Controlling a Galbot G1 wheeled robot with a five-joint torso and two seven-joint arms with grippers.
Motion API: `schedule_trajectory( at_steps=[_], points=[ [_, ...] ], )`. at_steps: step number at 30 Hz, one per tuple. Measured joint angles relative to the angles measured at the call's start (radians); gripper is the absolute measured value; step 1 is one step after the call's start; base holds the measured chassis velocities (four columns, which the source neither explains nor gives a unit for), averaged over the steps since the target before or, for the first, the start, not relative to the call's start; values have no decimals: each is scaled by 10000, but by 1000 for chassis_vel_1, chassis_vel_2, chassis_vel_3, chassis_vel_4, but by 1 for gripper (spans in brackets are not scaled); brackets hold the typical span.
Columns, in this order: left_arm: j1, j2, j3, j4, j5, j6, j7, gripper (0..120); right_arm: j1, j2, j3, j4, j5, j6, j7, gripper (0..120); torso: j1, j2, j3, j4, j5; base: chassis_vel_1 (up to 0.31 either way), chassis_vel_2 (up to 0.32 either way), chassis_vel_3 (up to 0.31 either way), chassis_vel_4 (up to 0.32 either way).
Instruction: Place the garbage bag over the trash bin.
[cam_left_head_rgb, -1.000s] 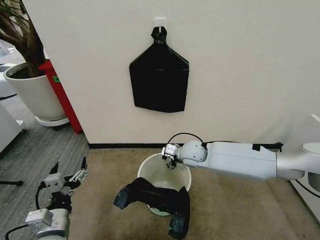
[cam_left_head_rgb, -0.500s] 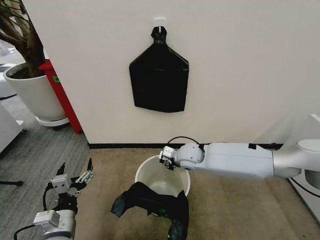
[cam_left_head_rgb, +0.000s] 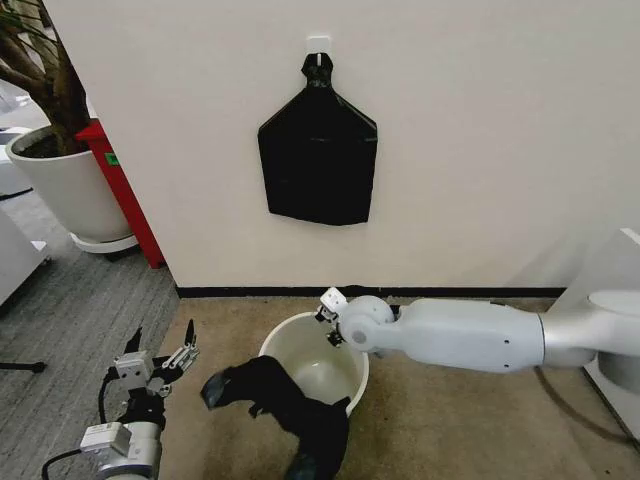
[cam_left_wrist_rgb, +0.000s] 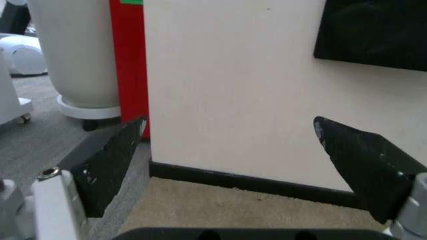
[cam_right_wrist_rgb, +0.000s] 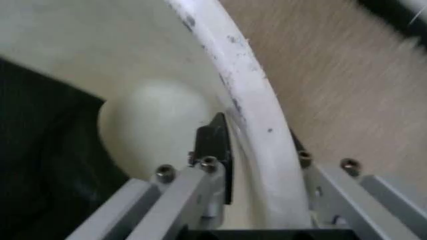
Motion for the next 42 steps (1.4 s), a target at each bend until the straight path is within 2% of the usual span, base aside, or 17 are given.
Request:
schedule_trajectory(
  at_steps=[2,9,12,14,18,20,22,33,42],
  points=[
    [-40,-12,82,16,23,4,-3,99,-318,-109,405,120,277,0,365,0,0,-1,1,0,-1,0,0,0,0],
    [-76,-48,213,86,94,11,-11,99,-983,-292,2020,168,901,7,1564,0,0,-1,1,0,-3,0,0,0,0],
    [-94,-53,220,100,94,11,-14,99,-1100,-370,2331,162,1026,11,1808,0,0,-1,1,3,-2,0,0,0,0],
    [-148,-52,222,131,93,20,-18,99,-1245,-565,2585,246,1125,15,2021,0,0,-1,1,2,-3,0,0,0,0],
    [-238,-52,230,199,83,55,-24,99,-1929,-1479,3367,1029,1337,17,2182,0,0,-1,0,-1,-1,0,0,0,0],
    [-241,-57,233,208,82,59,-25,99,-2079,-1639,3498,1141,1335,18,2174,0,0,-1,0,-1,0,0,0,0,0],
    [-267,-93,267,256,93,69,-28,99,-2776,-1975,4108,1412,1311,36,2203,0,0,-1,0,-5,-4,0,0,0,0],
    [-332,-334,630,339,318,156,-37,99,-5165,-1996,6212,2052,1103,344,2858,0,-1,-1,-1,0,-1,0,0,0,0],
    [-359,-313,764,418,395,159,-41,99,-6333,-1853,7012,2202,583,319,2782,0,-1,-2,0,-2,1,0,0,0,0]
  ],
)
